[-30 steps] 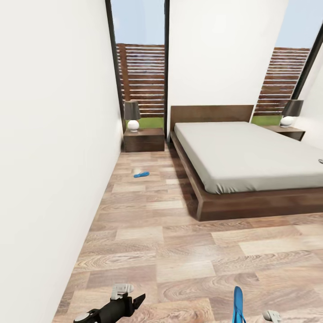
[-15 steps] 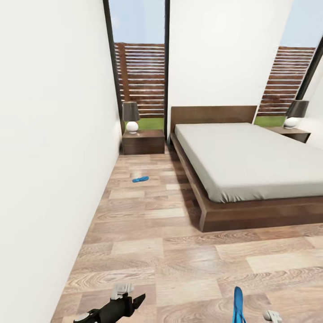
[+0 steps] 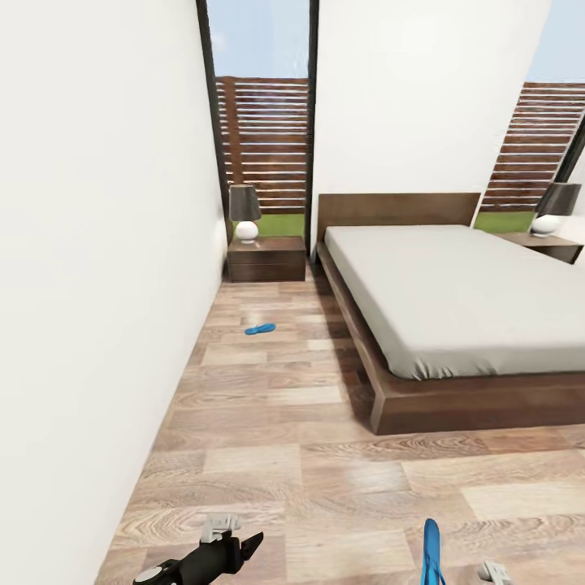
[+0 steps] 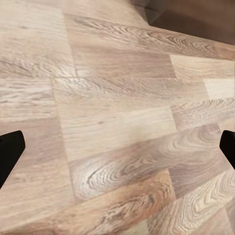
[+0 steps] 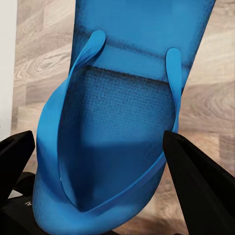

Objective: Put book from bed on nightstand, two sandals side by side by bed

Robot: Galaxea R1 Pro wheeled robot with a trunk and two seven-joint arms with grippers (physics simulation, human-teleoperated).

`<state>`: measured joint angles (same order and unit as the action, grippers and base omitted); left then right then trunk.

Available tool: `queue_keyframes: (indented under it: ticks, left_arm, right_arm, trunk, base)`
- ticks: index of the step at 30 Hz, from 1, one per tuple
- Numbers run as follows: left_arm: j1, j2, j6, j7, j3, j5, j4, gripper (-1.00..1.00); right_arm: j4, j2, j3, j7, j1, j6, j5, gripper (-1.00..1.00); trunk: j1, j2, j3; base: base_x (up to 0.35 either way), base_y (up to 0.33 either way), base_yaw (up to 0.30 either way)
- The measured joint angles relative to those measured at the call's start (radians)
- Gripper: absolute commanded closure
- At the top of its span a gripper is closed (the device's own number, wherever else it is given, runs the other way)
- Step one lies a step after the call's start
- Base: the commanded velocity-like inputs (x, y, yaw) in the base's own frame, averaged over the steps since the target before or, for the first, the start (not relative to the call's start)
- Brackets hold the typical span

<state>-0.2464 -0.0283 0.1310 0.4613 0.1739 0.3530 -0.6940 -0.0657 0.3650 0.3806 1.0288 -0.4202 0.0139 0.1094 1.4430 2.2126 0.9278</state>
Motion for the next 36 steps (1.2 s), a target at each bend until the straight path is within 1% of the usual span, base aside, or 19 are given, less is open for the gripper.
queue_keyframes:
  ticks: [5,23,36]
  left_arm:
    - [0.000,0.000,0.000,0.000,0.000,0.000,0.000,-1.00]
    - [0.000,0.000,-0.001,0.000,0.001,0.000,0.001,-1.00]
    - [0.000,0.000,0.000,0.000,0.001,0.000,0.000,-1.00]
  right_arm:
    - [0.000,0.000,0.000,0.000,0.000,0.000,0.000,1.00]
    - [-0.001,0.000,-0.003,0.002,0.000,0.000,0.001,1.00]
    - [-0.001,0.000,-0.004,0.003,0.000,0.000,0.001,1.00]
  trunk:
    - [0.000,0.000,0.000]
    - [0.000,0.000,0.000]
    - [-0.001,0.000,0.000]
  base:
    - [0.166,-0.093,0.142]
    - [0.258,-0.155,0.005]
    - [0.305,-0.019,0.000]
